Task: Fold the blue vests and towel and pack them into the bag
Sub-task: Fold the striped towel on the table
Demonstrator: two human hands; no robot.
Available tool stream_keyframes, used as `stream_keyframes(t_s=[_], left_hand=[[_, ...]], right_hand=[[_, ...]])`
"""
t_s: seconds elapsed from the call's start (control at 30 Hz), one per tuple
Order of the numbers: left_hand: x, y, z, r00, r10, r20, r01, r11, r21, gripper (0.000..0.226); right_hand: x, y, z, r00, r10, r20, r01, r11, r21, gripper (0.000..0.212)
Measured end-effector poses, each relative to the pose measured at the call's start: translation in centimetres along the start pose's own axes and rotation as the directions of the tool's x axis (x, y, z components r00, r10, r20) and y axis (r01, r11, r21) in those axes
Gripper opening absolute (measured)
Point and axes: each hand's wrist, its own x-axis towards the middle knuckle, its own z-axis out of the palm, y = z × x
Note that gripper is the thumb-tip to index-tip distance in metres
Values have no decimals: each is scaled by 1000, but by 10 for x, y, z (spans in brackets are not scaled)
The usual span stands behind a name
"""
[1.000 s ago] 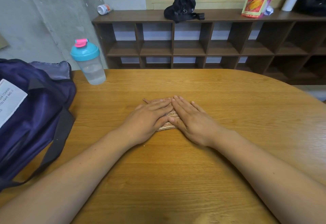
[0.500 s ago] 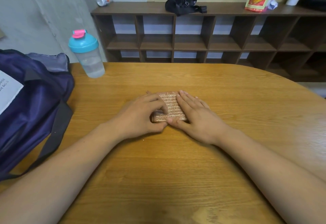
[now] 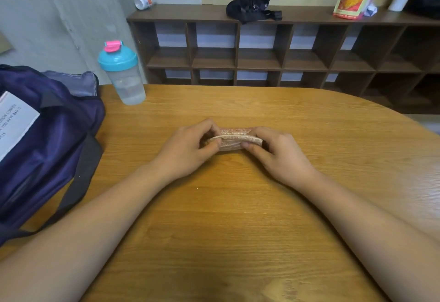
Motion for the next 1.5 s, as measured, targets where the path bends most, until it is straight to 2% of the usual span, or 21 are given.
stream_keyframes(t_s=[0.1, 0.23, 0.4, 0.57, 0.77, 0.83, 0.93, 1.03, 1.23, 1.37, 1.5], left_hand=[[3, -6, 2, 999, -54, -8, 52, 991, -120, 9], [11, -12, 11, 979, -169, -116, 139, 963, -230, 5], [14, -7, 16, 955, -258, -148, 232, 958, -171, 12], [14, -4, 20, 939, -290, -183, 262, 951, -164, 11], [13, 4, 19, 937, -257, -238, 259, 966, -24, 2], [11, 4, 20, 941, -235, -243, 254, 966, 47, 6], [10, 3, 21, 952, -225, -209, 255, 958, 133, 19], [12, 4, 20, 957, -255, -141, 277, 946, 166, 22], [16, 6, 16, 960, -279, -40, 281, 939, 198, 12], [18, 4, 6, 966, -256, 32, 246, 952, 181, 10], [20, 5, -11, 942, -283, 180, 262, 956, 130, 16]], right_hand=[[0, 2, -1, 992, 117, -49, -112, 989, 94, 13], [5, 5, 5, 960, 246, -134, -222, 959, 177, 16], [10, 4, 10, 918, 330, -222, -289, 937, 196, 26], [11, 6, 10, 906, 382, -180, -367, 924, 110, 25], [14, 4, 15, 919, 364, -150, -363, 931, 37, 20], [14, 6, 16, 923, 352, -155, -353, 935, 19, 21], [14, 9, 18, 931, 321, -176, -330, 944, -26, 22], [14, 11, 18, 941, 306, -142, -322, 940, -111, 29], [15, 10, 16, 957, 281, -68, -288, 945, -155, 31], [13, 7, 12, 964, 263, -38, -266, 953, -148, 20], [10, 4, 9, 976, 217, 3, -215, 968, -130, 8]])
